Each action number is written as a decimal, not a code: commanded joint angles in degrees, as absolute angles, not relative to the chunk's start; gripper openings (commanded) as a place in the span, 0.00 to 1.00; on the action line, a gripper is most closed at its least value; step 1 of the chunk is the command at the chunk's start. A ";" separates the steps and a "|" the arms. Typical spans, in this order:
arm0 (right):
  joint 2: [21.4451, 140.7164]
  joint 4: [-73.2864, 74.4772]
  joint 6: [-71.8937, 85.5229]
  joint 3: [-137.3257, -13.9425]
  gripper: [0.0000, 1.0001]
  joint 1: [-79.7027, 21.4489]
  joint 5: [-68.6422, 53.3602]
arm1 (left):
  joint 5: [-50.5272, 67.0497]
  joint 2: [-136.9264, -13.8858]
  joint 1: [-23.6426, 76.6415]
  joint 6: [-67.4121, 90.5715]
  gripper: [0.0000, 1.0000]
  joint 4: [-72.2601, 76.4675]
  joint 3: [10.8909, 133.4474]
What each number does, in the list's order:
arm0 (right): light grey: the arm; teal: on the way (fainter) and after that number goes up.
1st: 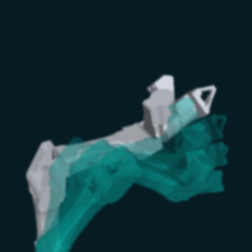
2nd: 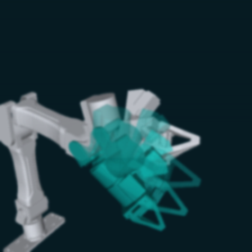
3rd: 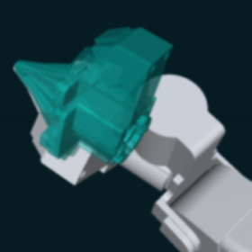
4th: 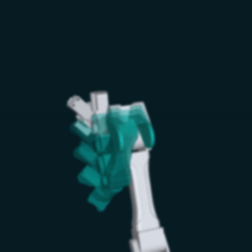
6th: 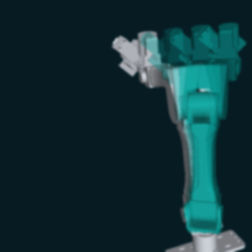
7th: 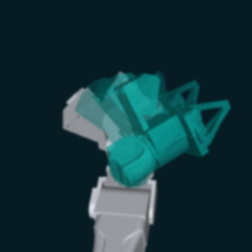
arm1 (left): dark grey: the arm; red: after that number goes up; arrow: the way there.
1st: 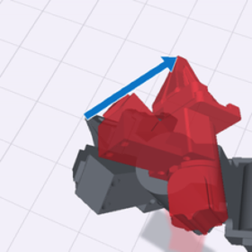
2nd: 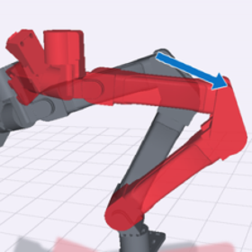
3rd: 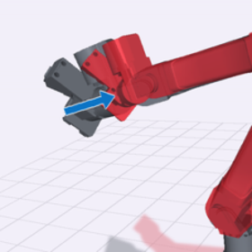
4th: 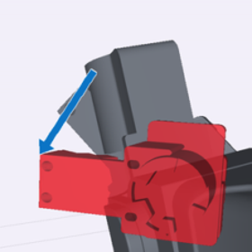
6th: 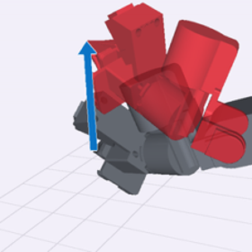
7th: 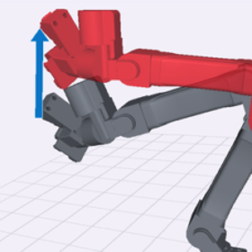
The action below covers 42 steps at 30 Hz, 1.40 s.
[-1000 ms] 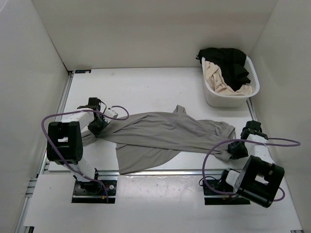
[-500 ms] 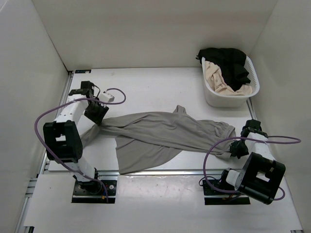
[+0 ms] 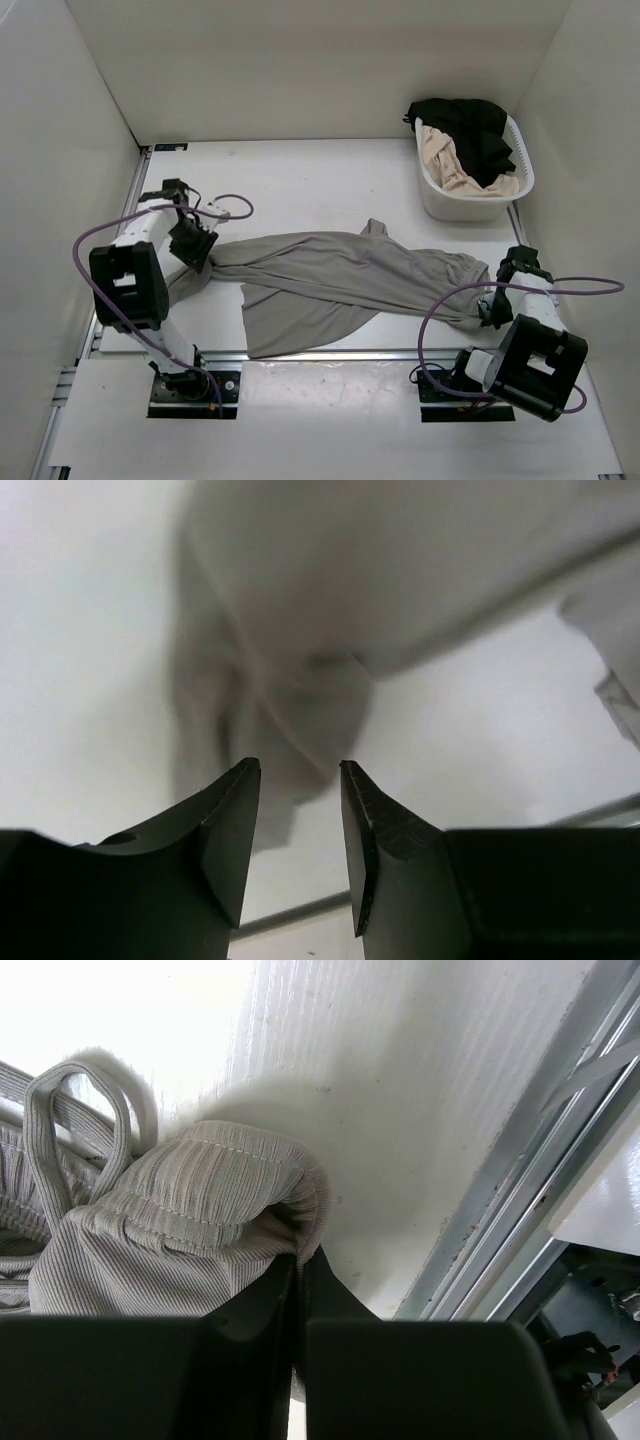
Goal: Fold and stack the trousers
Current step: Flatten the trousers out
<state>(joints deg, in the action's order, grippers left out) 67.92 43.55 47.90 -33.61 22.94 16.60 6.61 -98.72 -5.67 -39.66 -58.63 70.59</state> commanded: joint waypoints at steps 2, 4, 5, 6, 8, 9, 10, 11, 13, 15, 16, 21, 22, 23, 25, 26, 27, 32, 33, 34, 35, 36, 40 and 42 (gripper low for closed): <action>66.53 45.44 46.93 -35.42 0.00 23.38 19.17 | 5.63 -93.17 -6.06 -39.21 0.49 -58.90 59.52; 66.53 45.44 46.93 -34.90 0.00 23.38 18.46 | 4.83 -93.16 -6.06 -38.24 0.49 -55.04 56.60; 66.53 44.83 46.93 -34.89 0.00 23.38 18.46 | 4.83 -93.16 -6.06 -37.54 0.49 -53.98 56.60; 66.53 44.82 46.93 -34.89 0.00 23.38 18.46 | 5.53 -93.86 -6.06 -36.83 0.51 -53.27 57.21; 66.53 44.82 46.93 -34.89 0.00 23.38 18.46 | 6.42 -95.62 -6.06 -35.43 0.51 -52.74 58.79; 66.53 44.82 46.93 -34.89 0.00 23.38 18.46 | 6.42 -96.15 -6.06 -34.29 0.51 -52.13 59.32; 66.53 45.35 46.93 -34.37 0.00 23.38 18.46 | 5.63 -96.15 -6.06 -34.28 0.51 -51.16 59.33; 66.01 45.35 46.93 -34.37 0.00 23.38 18.46 | 4.93 -96.67 -6.06 -33.58 0.51 -50.28 59.33; 65.48 45.35 46.93 -34.37 0.00 23.38 18.46 | 4.92 -96.68 -6.06 -33.05 0.51 -48.96 59.94; 65.48 45.35 46.93 -33.75 0.00 23.38 18.46 | 3.78 -95.54 -6.06 -31.56 0.51 -48.00 59.94; 64.96 45.35 46.93 -33.75 0.00 23.38 18.46 | 3.17 -95.54 -6.06 -31.03 0.51 -46.94 59.94; 64.42 45.35 47.46 -32.43 0.00 23.38 18.46 | 2.03 -96.15 -6.06 -31.03 0.46 -43.43 56.78; 64.42 45.35 47.46 -32.43 0.00 23.38 18.46 | 0.98 -96.15 -6.06 -30.50 0.41 -42.72 56.08; 64.42 45.35 47.46 -32.43 0.00 23.38 18.46 | 0.97 -96.15 -6.06 -30.50 0.34 -42.19 56.07; 64.42 45.35 47.46 -32.43 0.00 23.38 18.46 | 0.97 -95.63 -6.06 -30.50 0.14 -41.58 56.07; 64.42 45.35 47.46 -32.43 0.00 23.38 18.46 | 0.97 -95.62 -6.06 -29.98 0.14 -41.57 56.07; 64.42 45.35 47.46 -32.43 0.00 23.38 18.98 | 0.44 -95.02 -6.06 -29.97 0.14 -41.57 56.68; 63.90 45.35 47.46 -32.43 0.00 23.91 18.98 | 1.49 -87.73 -8.52 -32.95 0.14 -45.24 60.63; 63.37 45.35 46.85 -32.43 0.00 23.91 18.98 | 2.71 -86.24 -9.40 -34.18 0.14 -46.66 62.12; 63.37 45.87 46.85 -32.43 0.00 23.91 19.68 | 3.25 -84.05 -9.40 -34.89 0.14 -48.15 65.36; 63.37 45.88 46.85 -32.43 0.00 23.91 19.69 | 3.25 -83.33 -10.10 -35.41 0.14 -49.38 67.04; 62.76 45.88 46.32 -32.43 0.00 24.43 20.38 | 3.25 -83.32 -10.11 -36.64 0.14 -51.31 68.54; 62.75 45.88 45.70 -32.43 0.00 24.96 20.92 | 3.25 -83.92 -13.18 -37.97 0.14 -51.33 74.87; 62.75 45.36 45.18 -32.43 0.00 24.96 20.92 | 4.13 -88.84 -13.18 -37.97 0.14 -51.33 77.77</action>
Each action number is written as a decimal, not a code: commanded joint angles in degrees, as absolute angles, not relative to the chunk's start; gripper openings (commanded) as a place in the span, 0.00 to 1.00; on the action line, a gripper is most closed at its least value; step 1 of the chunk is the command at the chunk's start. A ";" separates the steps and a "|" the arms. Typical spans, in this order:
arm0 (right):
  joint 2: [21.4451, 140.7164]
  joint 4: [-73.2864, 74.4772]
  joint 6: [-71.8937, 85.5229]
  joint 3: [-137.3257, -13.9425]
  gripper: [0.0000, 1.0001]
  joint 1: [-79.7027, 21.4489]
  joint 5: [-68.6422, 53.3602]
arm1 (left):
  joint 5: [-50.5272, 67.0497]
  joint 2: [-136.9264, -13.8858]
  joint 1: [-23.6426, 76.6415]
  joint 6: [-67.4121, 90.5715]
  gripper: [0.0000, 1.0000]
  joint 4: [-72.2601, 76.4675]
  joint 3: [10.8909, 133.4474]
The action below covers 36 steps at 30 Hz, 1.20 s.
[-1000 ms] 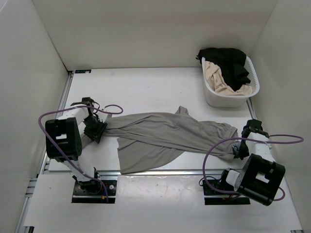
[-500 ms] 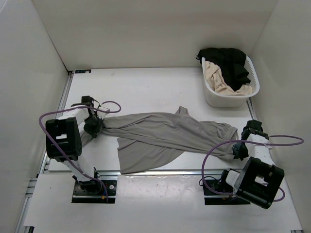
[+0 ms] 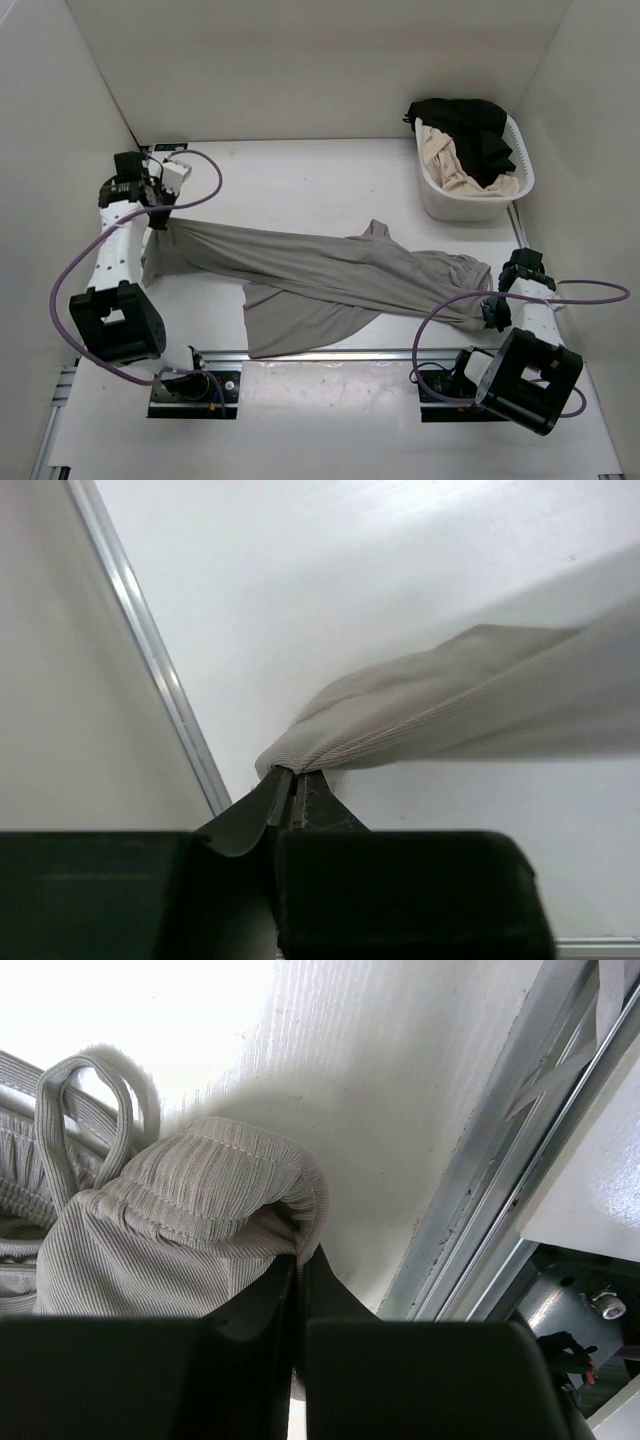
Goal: Fold and stack the trousers
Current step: Flatten the trousers out
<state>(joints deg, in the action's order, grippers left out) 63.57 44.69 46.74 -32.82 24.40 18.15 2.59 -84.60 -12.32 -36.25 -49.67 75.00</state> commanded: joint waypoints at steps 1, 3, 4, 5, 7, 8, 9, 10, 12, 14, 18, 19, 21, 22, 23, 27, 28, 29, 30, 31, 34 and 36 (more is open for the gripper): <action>62.75 45.35 45.18 -32.43 0.00 24.96 20.31 | 4.65 -91.03 -13.71 -37.10 0.14 -51.33 79.44; 62.75 44.82 44.57 -32.43 0.00 24.96 19.69 | 4.66 -99.08 -13.71 -35.86 0.16 -49.93 85.23; 62.75 44.82 44.56 -32.43 0.00 24.96 19.17 | 3.09 -102.45 -13.71 -35.08 0.20 -49.92 87.60; 62.75 44.82 44.04 -32.43 0.00 24.96 19.16 | 1.77 -105.87 -13.71 -34.46 0.24 -49.92 93.63; 62.75 44.30 43.51 -32.43 0.00 24.96 18.11 | -1.82 -115.90 -14.24 -33.93 0.30 -52.11 100.16; 62.75 44.30 42.90 -32.43 0.00 24.96 18.11 | -3.06 -118.71 -14.76 -33.23 0.33 -52.12 106.46; 62.75 44.30 42.89 -32.43 0.00 24.96 18.11 | -4.29 -123.18 -15.46 -33.22 0.38 -52.90 109.31; 62.75 44.30 42.11 -32.43 0.00 24.96 18.11 | -5.52 -124.88 -15.47 -32.35 0.42 -52.91 112.03; 62.75 43.77 39.91 -32.96 0.00 24.96 17.58 | -6.94 -126.56 -16.26 -31.12 0.59 -54.40 117.76; 62.75 43.77 39.12 -33.57 0.15 24.96 17.58 | -5.90 -123.94 -16.26 -31.11 0.66 -54.40 116.82; 62.06 45.18 38.50 -34.10 0.47 24.96 18.19 | -3.79 -115.68 -17.48 -31.11 0.71 -55.46 105.50; 62.05 46.05 37.89 -34.62 0.64 24.96 18.19 | -0.82 -113.75 -19.23 -29.63 0.66 -55.46 99.55; 61.35 47.80 38.49 -35.85 0.79 24.96 17.67 | 4.01 -108.82 -21.70 -28.22 0.64 -55.46 93.72; 61.35 48.86 39.11 -36.64 0.82 24.96 17.67 | 5.09 -107.68 -22.93 -28.21 0.62 -55.46 90.99; 60.65 50.96 39.72 -38.13 0.87 24.96 18.54 | 5.97 -106.36 -24.77 -28.21 0.62 -53.89 85.75; 59.33 52.56 42.27 -39.20 0.87 24.96 18.54 | 5.98 -108.09 -25.40 -28.21 0.62 -50.81 78.23; 59.33 52.56 42.28 -38.59 0.87 24.96 18.02 | 5.98 -108.71 -25.40 -27.60 0.62 -50.28 78.22; 61.24 52.04 42.80 -38.58 0.87 24.96 18.02 | 5.98 -109.50 -25.40 -26.99 0.62 -50.27 78.22; 62.22 50.55 42.80 -38.06 0.87 24.96 18.02 | 5.98 -110.90 -25.40 -26.98 0.64 -49.58 78.22; 63.27 49.15 42.80 -37.45 0.86 24.96 17.15 | 5.98 -111.53 -25.92 -26.46 0.65 -49.57 78.83; 68.80 44.57 43.32 -36.83 0.79 24.96 14.68 | 7.29 -112.85 -25.93 -25.93 0.68 -49.57 80.16; 70.74 43.95 43.33 -36.83 0.71 24.96 14.15 | 7.29 -113.64 -25.93 -25.31 0.70 -49.57 80.68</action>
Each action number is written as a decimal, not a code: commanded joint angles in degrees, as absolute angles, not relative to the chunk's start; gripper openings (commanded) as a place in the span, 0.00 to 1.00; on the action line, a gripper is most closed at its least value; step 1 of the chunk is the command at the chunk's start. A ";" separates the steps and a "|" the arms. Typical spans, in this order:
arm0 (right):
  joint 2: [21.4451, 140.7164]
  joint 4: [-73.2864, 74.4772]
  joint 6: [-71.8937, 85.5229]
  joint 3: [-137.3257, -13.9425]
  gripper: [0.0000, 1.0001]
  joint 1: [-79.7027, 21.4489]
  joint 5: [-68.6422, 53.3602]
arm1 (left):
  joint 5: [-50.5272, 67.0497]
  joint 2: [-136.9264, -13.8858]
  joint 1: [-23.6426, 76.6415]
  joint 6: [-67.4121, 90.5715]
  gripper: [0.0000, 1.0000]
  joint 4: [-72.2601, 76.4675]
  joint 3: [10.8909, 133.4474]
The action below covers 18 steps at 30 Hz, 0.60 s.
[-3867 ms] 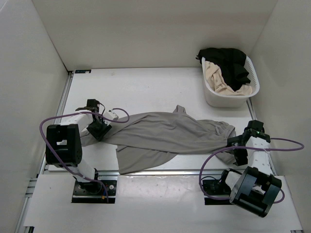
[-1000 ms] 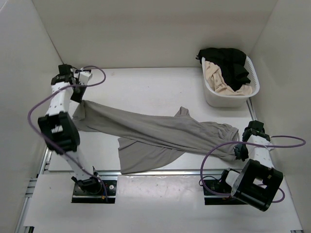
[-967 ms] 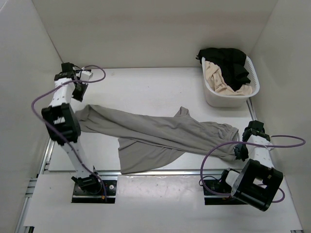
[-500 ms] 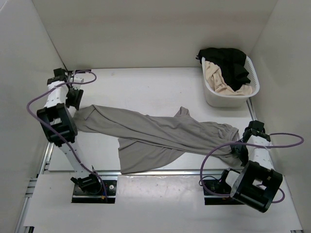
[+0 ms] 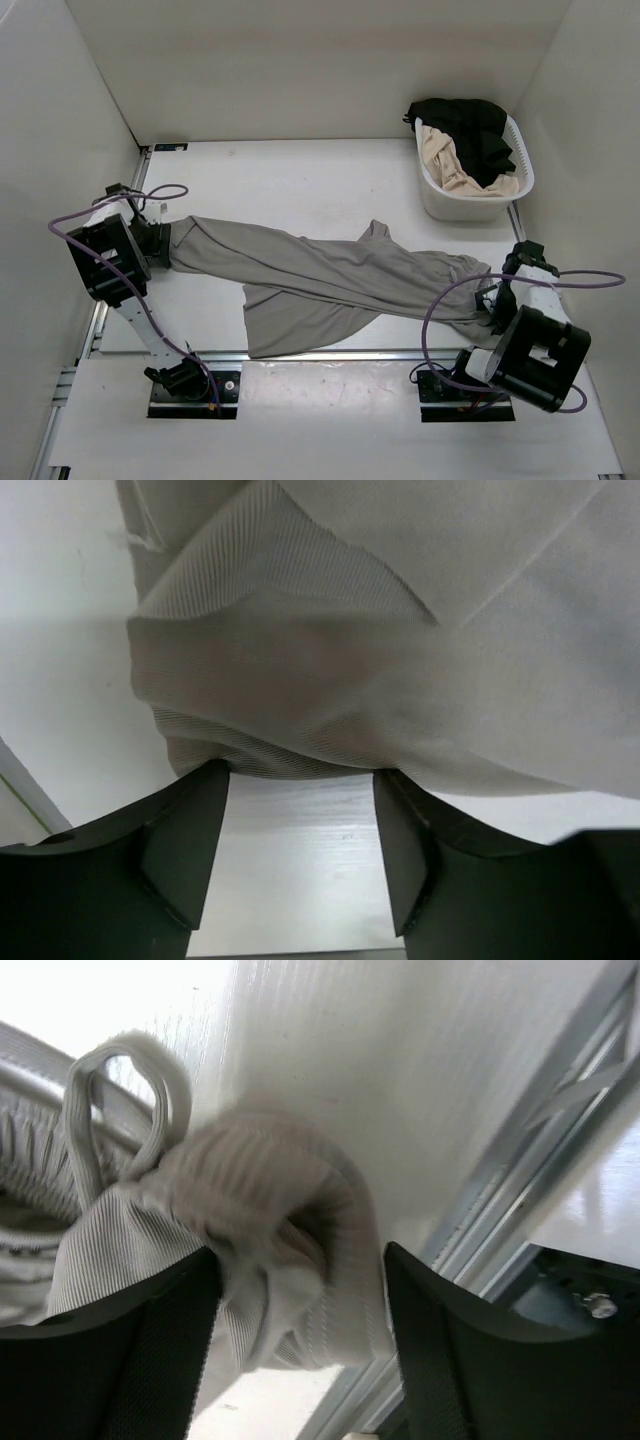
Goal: Fold and stack the trousers
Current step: Flatten the trousers out
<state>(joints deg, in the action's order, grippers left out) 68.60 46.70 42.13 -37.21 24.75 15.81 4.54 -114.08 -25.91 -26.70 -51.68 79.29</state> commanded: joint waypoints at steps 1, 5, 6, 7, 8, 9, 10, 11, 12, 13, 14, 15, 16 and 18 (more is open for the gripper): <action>71.45 43.08 43.33 -36.83 0.68 24.96 14.15 | 6.69 -114.51 -25.93 -25.31 0.72 -48.87 80.68; 73.83 42.28 42.63 -37.44 0.42 24.96 14.85 | 6.15 -116.80 -25.93 -25.31 0.73 -46.50 79.45; 74.70 42.28 41.93 -38.14 0.35 24.96 15.38 | 6.15 -117.50 -25.93 -24.70 0.72 -46.49 79.45; 75.49 42.28 41.92 -38.14 0.21 24.96 15.38 | 6.15 -118.38 -25.93 -24.70 0.66 -46.49 79.45; 75.50 42.28 41.31 -39.71 0.15 24.96 15.38 | 7.11 -120.13 -25.93 -24.70 0.37 -46.49 80.24; 76.37 42.28 41.31 -40.60 0.09 24.96 14.42 | 8.69 -120.84 -25.93 -25.39 0.15 -46.49 80.24; 77.42 42.28 41.31 -41.82 0.03 24.96 13.63 | 9.40 -121.46 -25.93 -25.40 0.15 -46.49 82.25; 78.13 42.28 41.31 -45.66 0.00 24.09 12.49 | 9.93 -121.99 -25.93 -26.01 0.15 -47.89 83.83; 78.92 43.06 41.31 -48.40 0.00 22.69 11.78 | 11.06 -122.60 -25.93 -26.54 0.15 -49.38 86.11; 80.75 43.07 41.31 -51.47 0.00 21.81 10.47 | 11.77 -122.61 -25.93 -26.54 0.15 -51.05 92.05; 81.82 43.59 41.31 -54.98 0.00 20.84 8.81 | 12.56 -122.61 -25.93 -26.54 0.15 -52.72 95.50; 82.96 44.72 41.31 -59.02 0.00 19.96 7.14 | 13.26 -122.61 -25.93 -26.54 0.15 -54.30 99.02; 85.14 45.69 40.79 -68.46 0.00 18.04 4.68 | 13.97 -122.61 -25.93 -26.02 0.15 -57.45 102.71; 86.92 49.47 39.82 -78.87 0.00 15.83 4.66 | 13.97 -122.61 -25.93 -26.02 0.15 -60.80 112.82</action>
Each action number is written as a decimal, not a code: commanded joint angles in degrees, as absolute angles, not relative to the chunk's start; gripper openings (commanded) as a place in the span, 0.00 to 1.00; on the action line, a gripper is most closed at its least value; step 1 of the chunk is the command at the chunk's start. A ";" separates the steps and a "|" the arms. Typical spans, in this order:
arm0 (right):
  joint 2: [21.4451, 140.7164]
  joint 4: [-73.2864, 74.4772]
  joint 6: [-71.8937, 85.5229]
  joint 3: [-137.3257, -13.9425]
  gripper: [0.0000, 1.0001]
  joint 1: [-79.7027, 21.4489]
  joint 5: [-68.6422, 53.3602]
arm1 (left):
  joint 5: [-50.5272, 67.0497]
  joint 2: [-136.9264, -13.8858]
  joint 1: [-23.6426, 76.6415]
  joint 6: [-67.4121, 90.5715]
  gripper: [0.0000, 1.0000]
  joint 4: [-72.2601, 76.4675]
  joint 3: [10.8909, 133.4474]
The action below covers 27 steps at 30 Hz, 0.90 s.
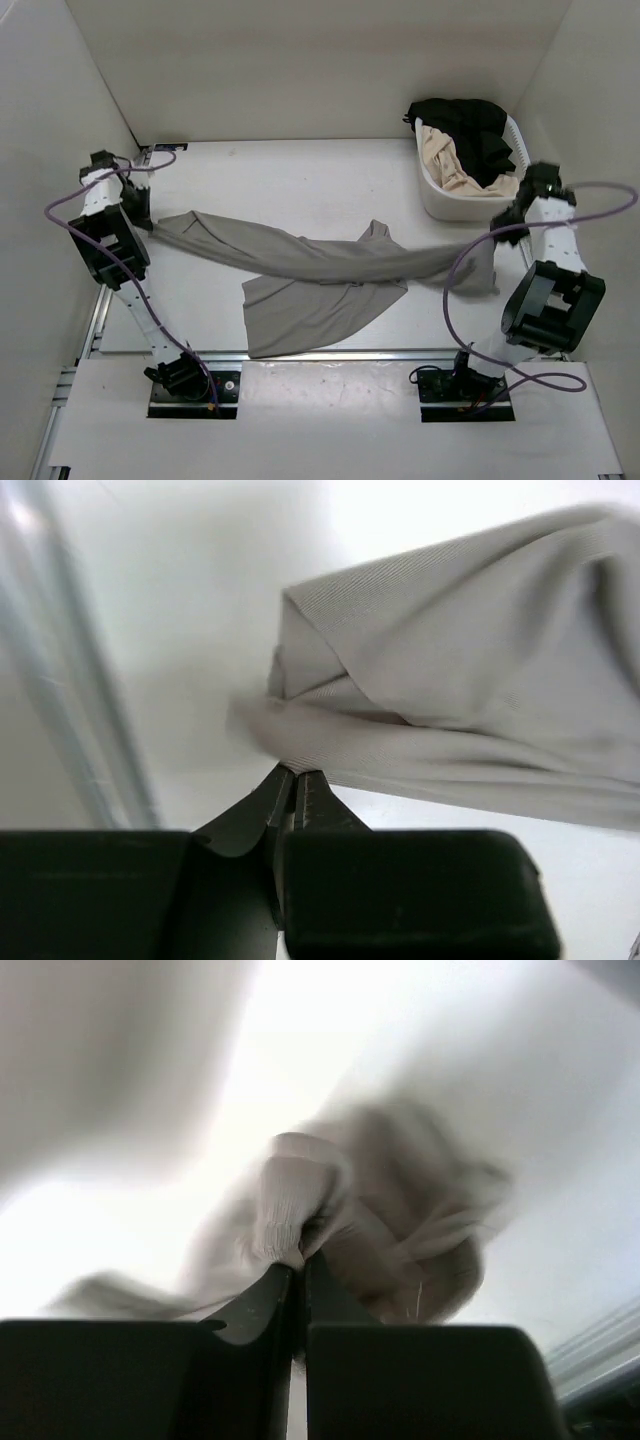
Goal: Fold and stack the trousers
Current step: Flatten the trousers out
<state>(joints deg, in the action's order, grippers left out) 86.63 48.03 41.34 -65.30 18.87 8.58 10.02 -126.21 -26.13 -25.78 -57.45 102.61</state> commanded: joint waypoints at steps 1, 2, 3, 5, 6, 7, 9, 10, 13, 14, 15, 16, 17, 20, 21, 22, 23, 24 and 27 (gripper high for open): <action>87.45 50.70 39.29 -87.02 0.00 15.82 4.66 | 13.97 -122.61 -25.93 -26.02 0.15 -63.87 115.29; 87.45 52.63 39.29 -89.88 0.00 15.82 5.27 | 13.19 -122.61 -25.93 -26.54 0.15 -65.11 118.10; 86.76 53.34 39.29 -91.65 0.00 16.60 5.27 | 12.57 -121.65 -25.93 -26.54 0.15 -66.00 118.12; 85.35 54.49 38.77 -92.03 0.00 18.53 4.58 | 10.03 -119.80 -25.93 -28.65 0.15 -66.61 114.64; 83.60 54.49 38.24 -90.98 0.00 19.07 4.05 | 9.24 -117.53 -26.62 -29.17 0.15 -66.62 112.87; 82.54 55.01 37.19 -89.40 0.00 19.07 3.52 | 8.53 -116.38 -26.63 -30.48 0.15 -66.62 111.11; 79.82 56.06 36.04 -83.45 0.00 20.65 4.04 | 7.04 -114.27 -28.65 -31.55 0.15 -66.62 106.19; 78.85 56.60 36.04 -81.06 0.00 21.35 4.65 | 6.51 -112.43 -29.26 -32.07 0.15 -66.62 104.69; 74.54 56.60 35.33 -69.93 0.00 25.65 4.66 | 5.10 -109.08 -32.25 -34.01 0.15 -66.62 99.68; 72.10 56.60 34.72 -66.83 0.00 28.01 4.14 | 4.05 -108.29 -33.04 -35.14 0.15 -66.62 98.62; 71.11 55.99 34.72 -63.84 0.00 29.08 4.13 | 3.43 -107.50 -34.53 -35.77 0.15 -66.62 95.92; 70.32 55.99 34.72 -60.85 0.00 30.14 4.13 | 2.73 -106.01 -35.24 -36.29 0.15 -66.62 94.32; 69.79 55.99 34.72 -55.25 0.00 32.58 4.74 | 2.20 -105.39 -35.94 -37.60 0.15 -66.62 92.65; 69.79 54.15 34.72 -47.92 0.00 37.94 3.88 | 1.58 -103.89 -37.71 -39.19 0.15 -66.09 86.06; 69.79 53.27 33.93 -44.42 0.00 38.93 0.65 | 1.58 -103.36 -38.31 -39.98 0.15 -66.09 84.91; 70.31 51.70 33.93 -43.60 0.00 39.54 -1.21 | 2.19 -103.36 -38.32 -39.99 0.15 -66.09 84.03; 71.10 50.72 33.93 -43.59 0.00 39.55 -2.88 | 3.24 -103.36 -38.32 -39.99 0.15 -66.09 84.02; 71.10 49.76 34.71 -44.72 0.00 39.55 -4.64 | 5.60 -103.36 -37.62 -39.99 0.15 -66.09 84.02; 73.91 47.90 38.30 -51.30 0.00 37.36 -6.50 | 9.21 -106.69 -34.99 -38.95 0.15 -68.46 91.03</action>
